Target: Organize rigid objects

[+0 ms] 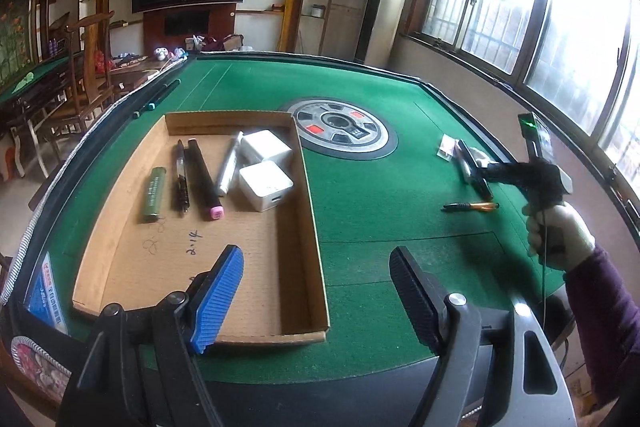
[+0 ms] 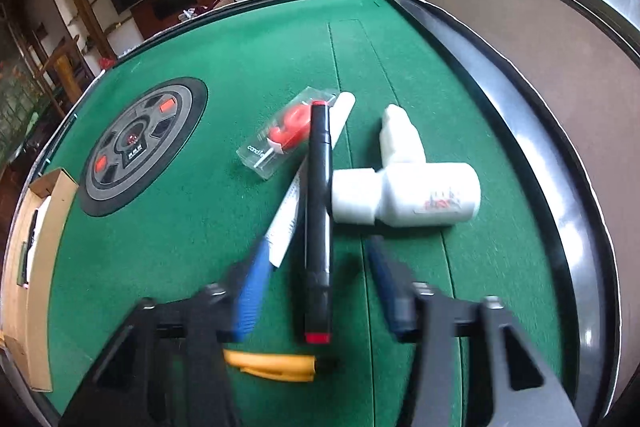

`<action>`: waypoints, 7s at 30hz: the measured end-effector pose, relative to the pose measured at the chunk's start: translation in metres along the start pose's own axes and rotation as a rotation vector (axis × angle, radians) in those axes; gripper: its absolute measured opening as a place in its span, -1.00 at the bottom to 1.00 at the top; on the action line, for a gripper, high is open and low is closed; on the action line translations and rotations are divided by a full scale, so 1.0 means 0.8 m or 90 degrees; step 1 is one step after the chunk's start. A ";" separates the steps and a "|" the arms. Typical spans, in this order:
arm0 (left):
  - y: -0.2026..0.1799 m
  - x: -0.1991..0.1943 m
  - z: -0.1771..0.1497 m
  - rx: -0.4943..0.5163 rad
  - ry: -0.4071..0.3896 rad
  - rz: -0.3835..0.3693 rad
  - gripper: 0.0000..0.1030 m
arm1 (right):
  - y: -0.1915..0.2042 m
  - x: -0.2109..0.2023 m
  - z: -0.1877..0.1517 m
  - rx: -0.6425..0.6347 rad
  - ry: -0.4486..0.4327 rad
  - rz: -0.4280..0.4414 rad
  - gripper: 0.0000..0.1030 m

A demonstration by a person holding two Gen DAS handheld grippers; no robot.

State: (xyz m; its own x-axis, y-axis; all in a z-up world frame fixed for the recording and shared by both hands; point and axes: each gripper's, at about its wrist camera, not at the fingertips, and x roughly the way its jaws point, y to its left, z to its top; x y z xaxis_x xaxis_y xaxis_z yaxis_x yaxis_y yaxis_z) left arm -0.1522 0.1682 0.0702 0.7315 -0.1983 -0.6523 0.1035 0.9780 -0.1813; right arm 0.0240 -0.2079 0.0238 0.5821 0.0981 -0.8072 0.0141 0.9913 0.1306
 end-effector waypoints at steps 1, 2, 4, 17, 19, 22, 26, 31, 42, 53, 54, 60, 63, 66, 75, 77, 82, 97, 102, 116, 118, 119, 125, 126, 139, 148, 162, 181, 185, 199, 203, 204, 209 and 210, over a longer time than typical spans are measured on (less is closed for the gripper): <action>-0.001 0.000 -0.001 0.001 0.001 -0.002 0.53 | 0.001 0.002 0.002 -0.001 0.007 0.001 -0.72; -0.002 0.001 -0.002 0.002 0.004 -0.004 0.53 | 0.003 0.001 0.002 0.002 0.013 0.010 -0.72; -0.004 0.004 -0.003 0.001 0.007 -0.007 0.53 | 0.014 -0.003 -0.003 -0.012 0.012 0.037 -0.72; -0.018 0.014 -0.006 -0.002 0.025 -0.046 0.53 | 0.084 -0.049 -0.048 -0.091 0.047 0.207 -0.47; -0.023 0.019 -0.006 -0.003 0.032 -0.062 0.53 | 0.069 -0.054 -0.043 -0.078 0.033 0.184 -0.38; -0.035 0.035 -0.005 0.002 0.047 -0.090 0.53 | 0.041 -0.053 -0.040 -0.038 0.030 0.168 -0.36; -0.052 0.072 -0.001 0.010 0.085 -0.098 0.53 | 0.018 -0.045 -0.043 -0.001 0.030 0.165 -0.32; -0.063 0.121 0.004 0.011 0.141 -0.083 0.53 | 0.010 -0.036 -0.049 0.016 0.005 0.181 -0.24; -0.067 0.141 0.029 0.010 0.137 -0.063 0.53 | -0.012 -0.042 -0.050 0.039 -0.049 0.214 -0.14; -0.096 0.196 0.032 0.056 0.207 0.076 0.58 | -0.007 -0.064 -0.052 0.033 -0.077 0.268 0.08; -0.100 0.202 0.034 0.061 0.207 0.072 0.58 | -0.008 -0.064 -0.052 0.035 -0.075 0.270 0.08; -0.115 0.208 0.042 0.078 0.184 0.047 -0.36 | -0.010 -0.061 -0.052 0.050 -0.067 0.274 0.08; -0.108 0.209 0.047 0.050 0.190 0.041 -0.38 | -0.011 -0.062 -0.052 0.051 -0.073 0.274 0.08; -0.097 0.213 0.056 0.000 0.191 0.024 0.09 | -0.011 -0.062 -0.052 0.050 -0.074 0.272 0.08; -0.089 0.267 0.098 0.001 0.164 0.109 0.40 | -0.014 -0.058 -0.050 0.055 -0.072 0.259 0.08; -0.093 0.273 0.091 0.021 0.150 0.124 0.41 | -0.015 -0.059 -0.050 0.056 -0.077 0.250 0.08; -0.092 0.256 0.074 0.040 0.160 0.044 -0.68 | -0.017 -0.054 -0.049 0.058 -0.073 0.235 0.09; -0.098 0.201 0.029 0.045 0.136 -0.003 -0.65 | -0.029 -0.027 -0.047 0.085 -0.041 0.201 0.10; -0.071 0.193 0.025 -0.024 0.136 -0.057 -0.66 | -0.018 -0.018 -0.050 0.071 -0.017 0.213 0.17; -0.104 0.224 0.048 0.058 0.139 0.008 -0.65 | 0.104 -0.014 -0.070 -0.223 0.075 0.027 -0.28; -0.112 0.231 0.052 0.077 0.138 0.000 -0.68 | 0.110 -0.009 -0.066 -0.223 0.083 0.036 -0.76; -0.115 0.231 0.050 0.084 0.133 -0.013 -0.72 | 0.112 -0.009 -0.066 -0.219 0.086 0.040 -0.81; -0.082 0.199 0.050 -0.007 0.107 -0.146 -0.73 | 0.093 -0.016 -0.068 -0.142 0.085 0.126 -0.84; -0.077 0.188 0.049 -0.019 0.094 -0.165 -0.72 | 0.088 -0.020 -0.069 -0.126 0.080 0.145 -0.84; 0.061 0.088 0.051 -0.141 0.032 -0.093 -0.72 | 0.158 -0.068 -0.053 -0.105 0.071 0.329 -0.84; 0.182 0.092 0.041 -0.216 0.068 0.073 -0.71 | 0.275 -0.056 -0.054 -0.158 0.126 0.394 -0.84; 0.199 0.113 0.015 -0.204 0.084 0.114 -0.46 | 0.416 -0.010 -0.068 -0.206 0.201 0.380 -0.84; 0.199 0.109 0.011 -0.229 0.046 0.051 -0.28 | 0.452 0.059 -0.016 -0.109 0.175 0.318 -0.59; 0.199 0.109 0.009 -0.230 0.043 0.047 -0.28 | 0.403 0.006 -0.014 -0.130 0.088 0.318 -0.17; 0.180 0.071 0.006 -0.214 -0.011 0.003 0.03 | 0.047 -0.073 -0.020 0.053 -0.048 0.114 0.14; 0.144 0.025 0.014 -0.184 -0.059 0.007 0.32 | -0.035 -0.085 -0.004 0.116 -0.090 0.062 0.14; 0.133 0.017 0.015 -0.171 -0.067 0.007 0.36 | -0.051 -0.084 0.002 0.128 -0.099 0.050 0.14; 0.085 0.001 0.019 -0.132 -0.066 -0.021 0.42 | -0.102 -0.050 0.029 0.169 -0.096 0.004 0.15; 0.074 0.001 0.019 -0.122 -0.061 -0.025 0.42 | -0.104 -0.041 0.034 0.169 -0.089 0.004 0.15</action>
State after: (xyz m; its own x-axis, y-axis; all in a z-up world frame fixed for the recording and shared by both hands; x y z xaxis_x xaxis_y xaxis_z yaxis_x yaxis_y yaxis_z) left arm -0.1351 0.2272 0.0704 0.7911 -0.2193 -0.5710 0.0093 0.9377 -0.3473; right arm 0.0257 -0.2963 0.0548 0.6887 0.0729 -0.7214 0.2116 0.9314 0.2961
